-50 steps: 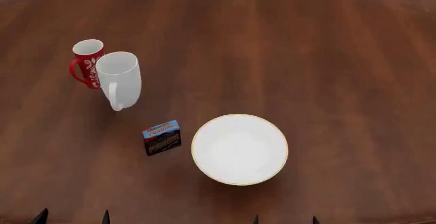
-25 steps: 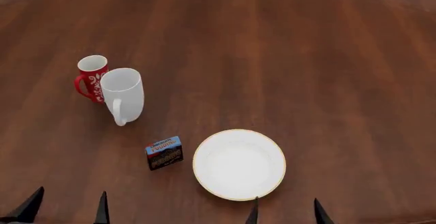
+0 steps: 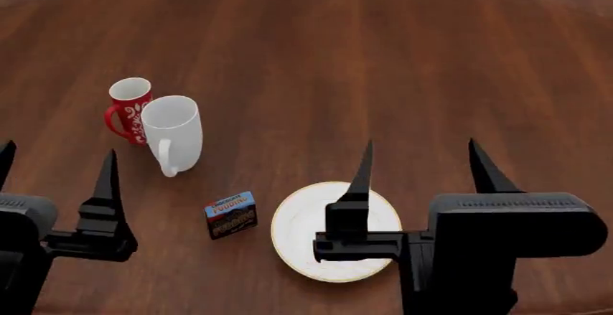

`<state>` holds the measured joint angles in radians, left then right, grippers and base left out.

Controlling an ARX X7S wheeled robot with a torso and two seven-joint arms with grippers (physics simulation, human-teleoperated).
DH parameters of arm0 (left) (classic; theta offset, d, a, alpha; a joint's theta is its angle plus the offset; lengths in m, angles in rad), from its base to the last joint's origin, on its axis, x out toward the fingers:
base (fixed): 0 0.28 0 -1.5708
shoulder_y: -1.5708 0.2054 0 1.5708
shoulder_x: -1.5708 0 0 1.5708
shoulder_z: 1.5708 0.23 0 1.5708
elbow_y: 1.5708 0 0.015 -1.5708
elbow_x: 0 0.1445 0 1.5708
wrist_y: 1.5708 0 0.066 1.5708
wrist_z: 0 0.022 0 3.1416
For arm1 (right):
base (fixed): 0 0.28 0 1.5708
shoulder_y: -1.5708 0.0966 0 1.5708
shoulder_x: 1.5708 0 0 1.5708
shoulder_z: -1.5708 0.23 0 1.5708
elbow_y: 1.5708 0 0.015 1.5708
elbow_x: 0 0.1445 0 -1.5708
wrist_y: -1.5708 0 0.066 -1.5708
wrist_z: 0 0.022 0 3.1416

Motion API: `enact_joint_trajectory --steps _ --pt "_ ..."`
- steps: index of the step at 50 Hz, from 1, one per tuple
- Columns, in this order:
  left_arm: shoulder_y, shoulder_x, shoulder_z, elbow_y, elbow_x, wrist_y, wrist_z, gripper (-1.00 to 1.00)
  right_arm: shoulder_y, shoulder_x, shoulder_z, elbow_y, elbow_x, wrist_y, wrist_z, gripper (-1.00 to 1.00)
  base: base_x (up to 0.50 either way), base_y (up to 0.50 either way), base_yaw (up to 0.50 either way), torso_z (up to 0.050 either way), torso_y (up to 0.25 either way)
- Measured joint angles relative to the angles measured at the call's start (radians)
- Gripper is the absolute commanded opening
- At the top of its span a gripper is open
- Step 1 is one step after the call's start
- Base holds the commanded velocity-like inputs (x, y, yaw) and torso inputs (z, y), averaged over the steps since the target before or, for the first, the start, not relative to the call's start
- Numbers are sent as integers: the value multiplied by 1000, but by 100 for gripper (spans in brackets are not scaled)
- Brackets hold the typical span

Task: Put the white mug on the plate.

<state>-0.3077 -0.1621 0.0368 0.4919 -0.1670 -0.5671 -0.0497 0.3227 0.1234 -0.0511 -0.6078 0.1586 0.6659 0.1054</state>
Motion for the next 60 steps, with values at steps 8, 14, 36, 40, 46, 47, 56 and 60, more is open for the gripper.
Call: enact_joint_trajectory --steps 8,14,36,40,46,47,56,60 --pt "-37 -9 -8 38 -26 -56 0 100 45 7 5 -55 20 68 12 100 0 0 0 0 0" --pt "-49 -14 -10 50 -37 -71 2 100 60 9 7 -71 31 88 18 100 0 0 0 0 0" --pt "-49 -31 -5 62 -62 -71 6 100 59 17 7 -80 67 92 27 100 0 0 0 0 0" --pt "-48 -32 -5 58 -67 -67 5 100 58 19 5 -77 71 89 30 100 0 0 0 0 0" --pt "-46 -34 -6 53 -73 -62 4 100 58 20 2 -70 78 86 32 100 59 0 0 0 0" --pt "-46 -35 -6 52 -74 -60 4 100 59 21 2 -69 80 85 32 100 242 0 0 0 0" --pt "-46 -38 -6 41 -79 -50 2 100 61 22 -2 -56 90 79 36 100 294 0 0 0 0" --pt "-46 -39 -5 36 -81 -46 0 100 62 24 -4 -52 93 75 38 100 298 0 0 0 0"
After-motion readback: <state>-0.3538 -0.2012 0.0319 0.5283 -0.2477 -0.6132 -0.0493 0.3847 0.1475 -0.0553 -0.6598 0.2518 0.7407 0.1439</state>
